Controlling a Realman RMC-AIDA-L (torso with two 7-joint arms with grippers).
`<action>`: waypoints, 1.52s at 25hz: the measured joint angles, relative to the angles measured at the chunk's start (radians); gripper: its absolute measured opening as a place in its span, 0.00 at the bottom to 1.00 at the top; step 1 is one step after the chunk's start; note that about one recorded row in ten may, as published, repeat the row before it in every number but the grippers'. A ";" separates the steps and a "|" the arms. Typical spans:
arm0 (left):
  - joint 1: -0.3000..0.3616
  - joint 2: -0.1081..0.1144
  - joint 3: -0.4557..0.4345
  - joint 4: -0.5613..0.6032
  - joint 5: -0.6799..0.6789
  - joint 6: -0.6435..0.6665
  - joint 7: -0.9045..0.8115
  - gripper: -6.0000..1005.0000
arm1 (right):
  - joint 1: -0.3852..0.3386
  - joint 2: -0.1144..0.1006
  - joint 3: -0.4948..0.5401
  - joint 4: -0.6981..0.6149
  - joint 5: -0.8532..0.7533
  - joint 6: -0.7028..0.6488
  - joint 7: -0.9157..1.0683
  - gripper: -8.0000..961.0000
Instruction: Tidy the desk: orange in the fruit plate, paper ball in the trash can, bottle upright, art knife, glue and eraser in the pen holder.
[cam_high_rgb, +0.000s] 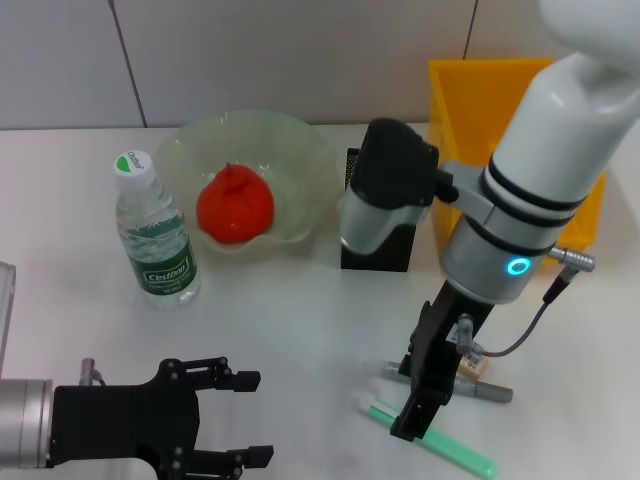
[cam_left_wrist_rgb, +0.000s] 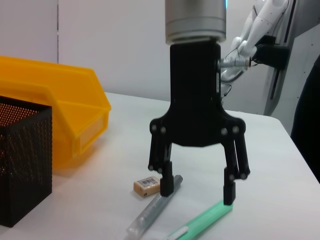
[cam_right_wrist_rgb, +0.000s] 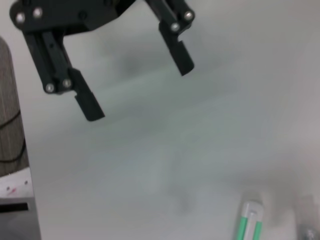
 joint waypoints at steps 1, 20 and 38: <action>0.000 0.000 0.000 0.000 0.000 0.000 0.000 0.79 | -0.001 0.000 -0.017 0.002 0.006 0.010 -0.005 0.81; 0.000 0.000 -0.002 0.000 -0.002 0.002 -0.001 0.79 | -0.021 0.000 -0.226 -0.004 0.038 0.117 -0.086 0.78; -0.001 -0.001 -0.003 -0.010 -0.005 -0.004 0.000 0.78 | -0.013 0.001 -0.321 -0.009 0.053 0.153 -0.118 0.71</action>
